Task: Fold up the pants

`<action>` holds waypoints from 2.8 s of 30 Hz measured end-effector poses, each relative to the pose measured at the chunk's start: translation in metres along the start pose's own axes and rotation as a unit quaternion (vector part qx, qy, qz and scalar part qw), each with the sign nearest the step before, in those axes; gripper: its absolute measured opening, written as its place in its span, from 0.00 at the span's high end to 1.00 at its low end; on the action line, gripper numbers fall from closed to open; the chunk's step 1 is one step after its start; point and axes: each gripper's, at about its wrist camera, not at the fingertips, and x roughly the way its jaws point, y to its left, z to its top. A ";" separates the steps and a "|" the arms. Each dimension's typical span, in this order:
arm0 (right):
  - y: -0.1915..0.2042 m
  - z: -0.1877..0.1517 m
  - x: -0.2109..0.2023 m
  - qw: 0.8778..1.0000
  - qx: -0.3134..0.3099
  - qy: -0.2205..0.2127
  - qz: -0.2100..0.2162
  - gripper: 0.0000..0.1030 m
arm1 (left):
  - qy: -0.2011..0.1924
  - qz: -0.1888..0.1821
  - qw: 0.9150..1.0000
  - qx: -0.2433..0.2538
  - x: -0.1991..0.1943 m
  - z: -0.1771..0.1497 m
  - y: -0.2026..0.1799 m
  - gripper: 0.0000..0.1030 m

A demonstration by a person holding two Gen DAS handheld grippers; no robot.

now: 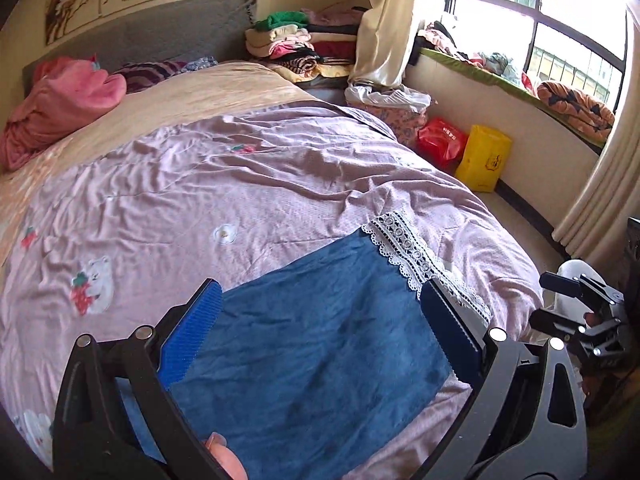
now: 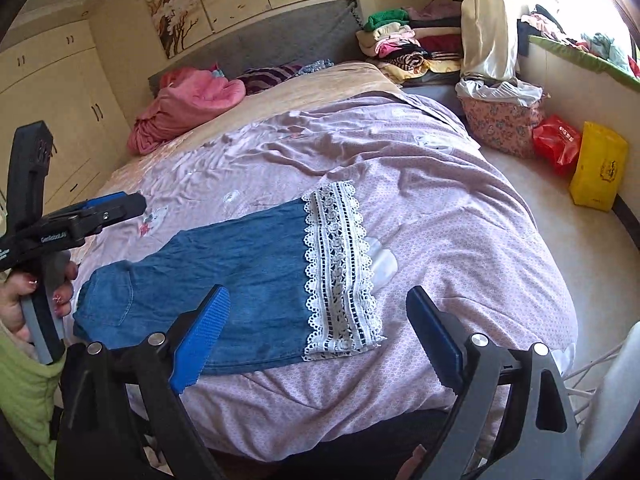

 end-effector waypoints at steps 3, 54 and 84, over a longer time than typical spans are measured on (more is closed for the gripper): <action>-0.002 0.000 0.005 1.000 0.003 0.003 0.002 0.13 | 0.009 -0.006 1.000 -0.001 0.011 0.004 -0.002 0.10; -0.046 -0.017 0.106 0.985 0.099 0.072 0.120 0.80 | 0.193 -0.145 0.969 0.047 0.225 0.037 -0.058 0.62; 0.148 -0.007 0.101 0.973 -0.151 0.059 0.164 0.81 | 0.053 -0.245 0.954 -0.165 0.091 -0.014 0.123 0.54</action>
